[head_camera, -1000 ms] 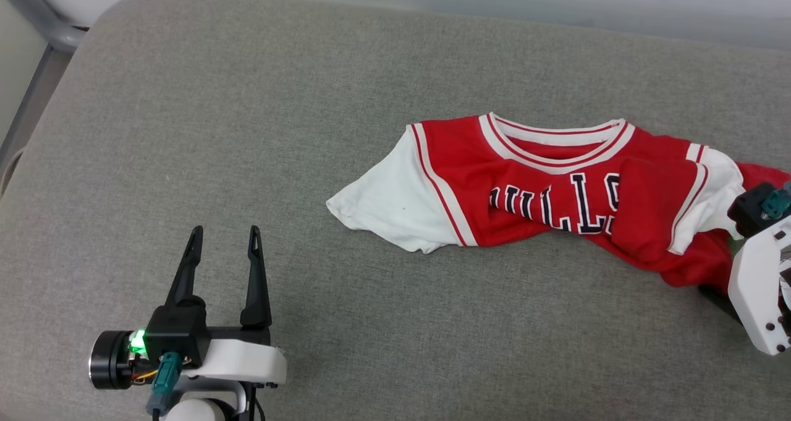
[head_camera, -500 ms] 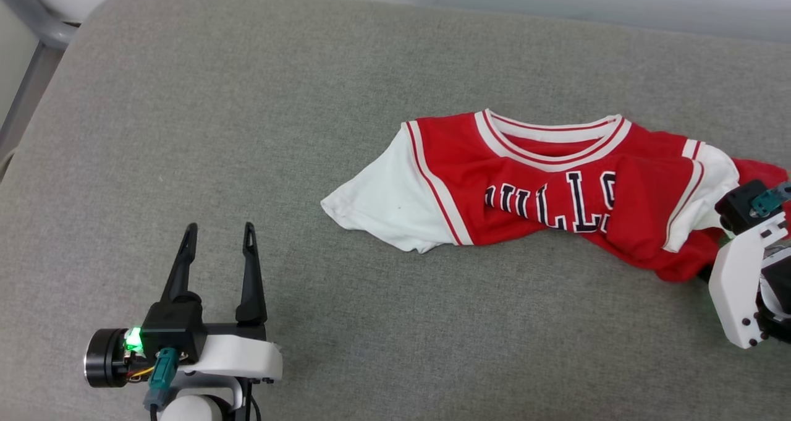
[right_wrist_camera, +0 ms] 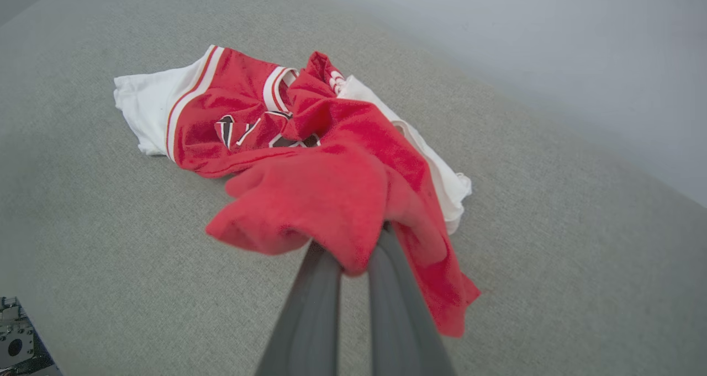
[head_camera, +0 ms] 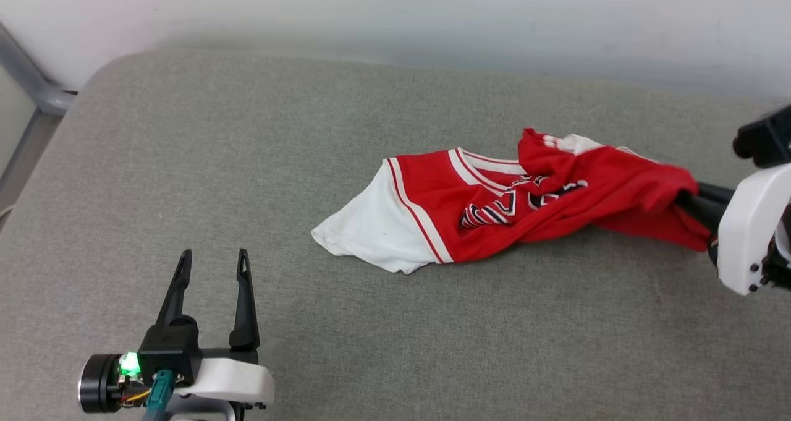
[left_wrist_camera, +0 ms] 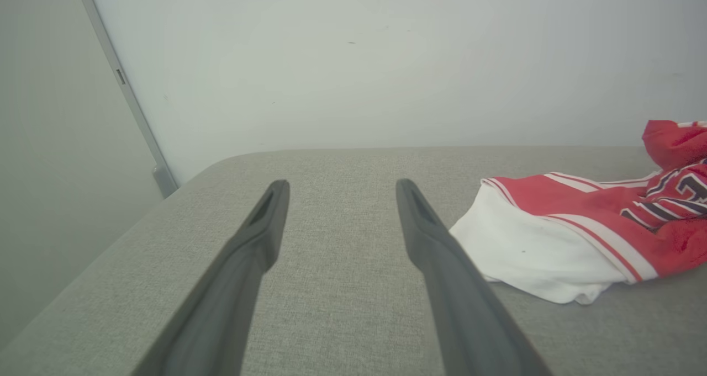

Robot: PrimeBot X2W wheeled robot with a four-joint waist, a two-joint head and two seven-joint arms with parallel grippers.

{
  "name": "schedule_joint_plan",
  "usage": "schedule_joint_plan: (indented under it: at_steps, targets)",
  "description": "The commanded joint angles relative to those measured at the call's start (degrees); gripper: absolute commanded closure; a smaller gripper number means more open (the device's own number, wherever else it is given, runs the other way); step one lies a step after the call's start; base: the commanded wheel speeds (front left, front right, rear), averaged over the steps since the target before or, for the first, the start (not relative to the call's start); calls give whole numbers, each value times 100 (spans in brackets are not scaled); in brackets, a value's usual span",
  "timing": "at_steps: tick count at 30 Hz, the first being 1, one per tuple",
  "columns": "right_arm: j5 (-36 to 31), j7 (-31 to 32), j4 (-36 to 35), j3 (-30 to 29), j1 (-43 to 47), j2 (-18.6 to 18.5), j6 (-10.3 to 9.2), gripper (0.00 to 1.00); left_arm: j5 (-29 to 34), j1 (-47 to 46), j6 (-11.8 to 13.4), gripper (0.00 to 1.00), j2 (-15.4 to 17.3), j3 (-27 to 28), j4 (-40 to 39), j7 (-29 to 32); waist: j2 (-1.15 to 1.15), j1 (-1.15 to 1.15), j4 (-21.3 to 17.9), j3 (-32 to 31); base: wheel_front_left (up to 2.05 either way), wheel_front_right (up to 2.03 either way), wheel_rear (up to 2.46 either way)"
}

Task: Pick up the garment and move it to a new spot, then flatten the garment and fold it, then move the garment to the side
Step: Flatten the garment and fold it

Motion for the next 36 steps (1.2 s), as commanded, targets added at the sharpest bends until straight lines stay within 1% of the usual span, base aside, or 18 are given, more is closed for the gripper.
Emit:
schedule_joint_plan:
  at_steps: [1, 6, 10, 15, 18, 21, 23, 28, 32, 33, 34, 36]
  targets:
    - [4, 35, -53, -76, -82, 33, -6, 100, 23, 83, -9, 0, 12, 14, -2, -15, 0, 0, 22, -100, 0, 0, 0]
    - [-55, 137, -214, -277, -45, 120, -6, 100, 23, 231, 4, 0, 16, 22, -12, -15, 0, 0, 130, -287, 0, 0, 0]
    - [-8, 209, -575, -309, 262, 242, -6, 100, 2, 390, 21, 0, 31, 66, -14, -15, 0, 0, 163, -445, 0, 0, 0]
    - [60, 347, -1280, -266, 958, 404, -5, 100, -16, 594, 38, 0, 64, 114, 15, -15, 0, 0, 133, -681, 0, 0, 0]
    - [68, 418, -1662, -204, 1422, 412, -5, 100, -9, 674, 50, 0, 65, 125, 17, -15, 0, 0, 84, -782, 0, 0, 0]
    - [104, 477, -1925, -87, 1918, 499, -5, 100, 1, 728, 47, 0, 87, 131, 9, -15, 0, 0, 36, -833, 0, 0, 0]
    - [-17, 526, -1999, 25, 2200, 502, -5, 100, -4, 726, 40, 0, 97, 136, -13, -15, 0, 0, 6, -832, 0, 0, 0]
    - [-144, 535, -1721, 356, 2854, 690, -5, 100, 6, 644, 30, 0, 78, 84, -34, -15, 0, 0, -35, -719, 0, 0, 0]
    - [-245, 423, -1202, 618, 3123, 871, -5, 100, -3, 549, 24, 0, 63, 60, -29, -15, 0, 0, -13, -554, 0, 0, 0]
    - [-245, 423, -1202, 618, 3123, 871, -5, 100, -3, 549, 24, 0, 63, 60, -29, -15, 0, 0, -13, -554, 0, 0, 0]
    - [-452, 333, -887, 764, 3125, 873, -5, 100, -11, 498, 14, 0, 61, 59, -24, -15, 0, 0, 11, -474, 0, 0, 0]
    - [-409, 219, -571, 872, 3187, 1006, -5, 100, -14, 483, 20, 0, 59, 66, -9, -15, 0, 0, 21, -421, 0, 0, 0]
